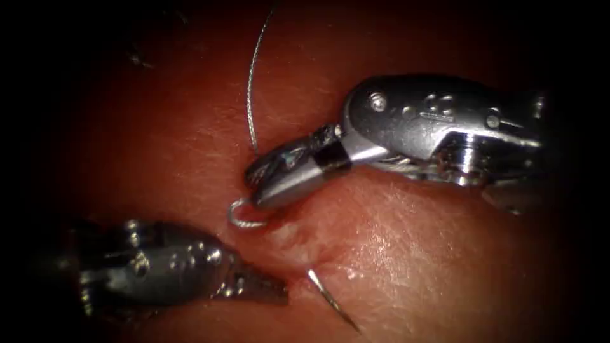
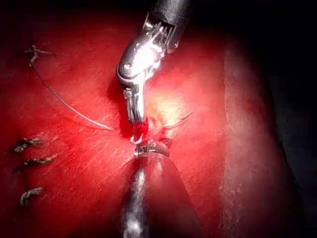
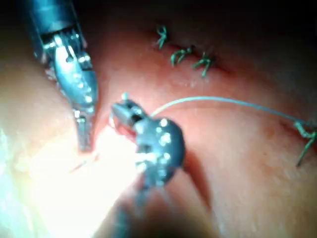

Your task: Wound Closure

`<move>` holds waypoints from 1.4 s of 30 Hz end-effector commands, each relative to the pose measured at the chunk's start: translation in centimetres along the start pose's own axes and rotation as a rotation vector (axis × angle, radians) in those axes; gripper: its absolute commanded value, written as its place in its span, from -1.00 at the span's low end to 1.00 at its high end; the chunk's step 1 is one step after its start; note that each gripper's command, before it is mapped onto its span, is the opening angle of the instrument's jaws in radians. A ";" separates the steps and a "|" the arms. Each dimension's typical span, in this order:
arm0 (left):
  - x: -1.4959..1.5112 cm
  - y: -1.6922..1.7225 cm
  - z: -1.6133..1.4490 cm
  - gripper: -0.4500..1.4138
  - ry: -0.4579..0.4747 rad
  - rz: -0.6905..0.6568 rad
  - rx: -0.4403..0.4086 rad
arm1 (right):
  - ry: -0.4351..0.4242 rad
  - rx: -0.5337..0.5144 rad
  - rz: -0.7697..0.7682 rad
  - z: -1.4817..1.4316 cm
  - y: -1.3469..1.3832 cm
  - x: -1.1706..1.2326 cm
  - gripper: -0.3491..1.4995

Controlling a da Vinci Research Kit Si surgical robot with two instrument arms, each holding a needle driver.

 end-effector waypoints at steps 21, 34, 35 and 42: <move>0.02 0.04 0.06 -0.80 0.006 -0.004 0.014 | 0.110 -0.410 0.046 -0.79 0.32 -0.22 0.67; 0.33 0.15 -0.04 0.13 0.077 -0.002 0.111 | 0.116 -0.468 0.033 -0.90 0.35 -0.33 0.54; 0.35 0.15 -0.03 0.17 0.084 0.006 0.123 | 0.115 -0.466 0.032 -0.89 0.36 -0.35 0.54; 0.42 0.13 -0.05 0.22 0.111 0.006 0.168 | 0.107 -0.456 0.025 -0.81 0.38 -0.42 0.51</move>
